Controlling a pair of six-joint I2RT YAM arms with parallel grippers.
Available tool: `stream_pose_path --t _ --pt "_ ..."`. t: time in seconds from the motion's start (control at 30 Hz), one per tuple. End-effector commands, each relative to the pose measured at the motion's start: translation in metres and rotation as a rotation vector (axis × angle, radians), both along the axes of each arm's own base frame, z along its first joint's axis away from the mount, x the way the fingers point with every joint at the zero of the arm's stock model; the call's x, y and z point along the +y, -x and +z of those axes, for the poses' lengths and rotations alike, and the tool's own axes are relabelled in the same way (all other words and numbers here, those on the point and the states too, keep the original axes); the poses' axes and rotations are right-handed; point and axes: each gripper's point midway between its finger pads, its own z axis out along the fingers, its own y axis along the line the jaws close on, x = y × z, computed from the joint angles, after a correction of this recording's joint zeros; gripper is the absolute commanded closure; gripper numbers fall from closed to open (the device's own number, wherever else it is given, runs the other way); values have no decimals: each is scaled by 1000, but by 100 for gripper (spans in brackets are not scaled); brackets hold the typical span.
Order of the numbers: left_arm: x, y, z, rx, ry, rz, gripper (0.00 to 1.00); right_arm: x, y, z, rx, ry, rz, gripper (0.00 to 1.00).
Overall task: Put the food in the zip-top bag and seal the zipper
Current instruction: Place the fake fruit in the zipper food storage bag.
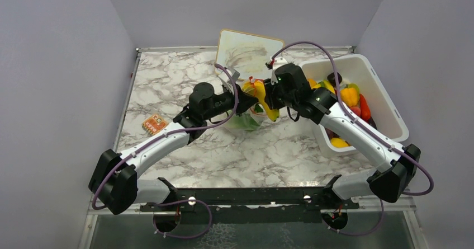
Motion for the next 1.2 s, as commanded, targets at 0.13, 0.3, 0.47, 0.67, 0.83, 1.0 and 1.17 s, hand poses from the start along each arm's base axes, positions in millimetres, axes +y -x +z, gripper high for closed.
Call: stream_pose_path --t 0.13,0.3,0.47,0.67,0.83,1.0,1.17 --pt "-1 -2 17 -83 14 1 100 53 15 29 80 -244 123 80" --pt "2 0 16 -91 12 8 100 59 13 15 67 -221 176 76" --pt "9 4 22 -116 16 26 100 56 27 15 99 -219 218 68" --pt "15 -2 17 -80 5 75 100 60 48 47 27 -334 324 56" --pt "13 -4 15 -45 18 79 100 45 59 33 31 -324 306 48" --pt "11 -8 17 -37 25 88 100 33 74 40 0 -359 310 48" --pt "6 -10 19 -27 29 70 100 29 80 29 -29 -288 383 48"
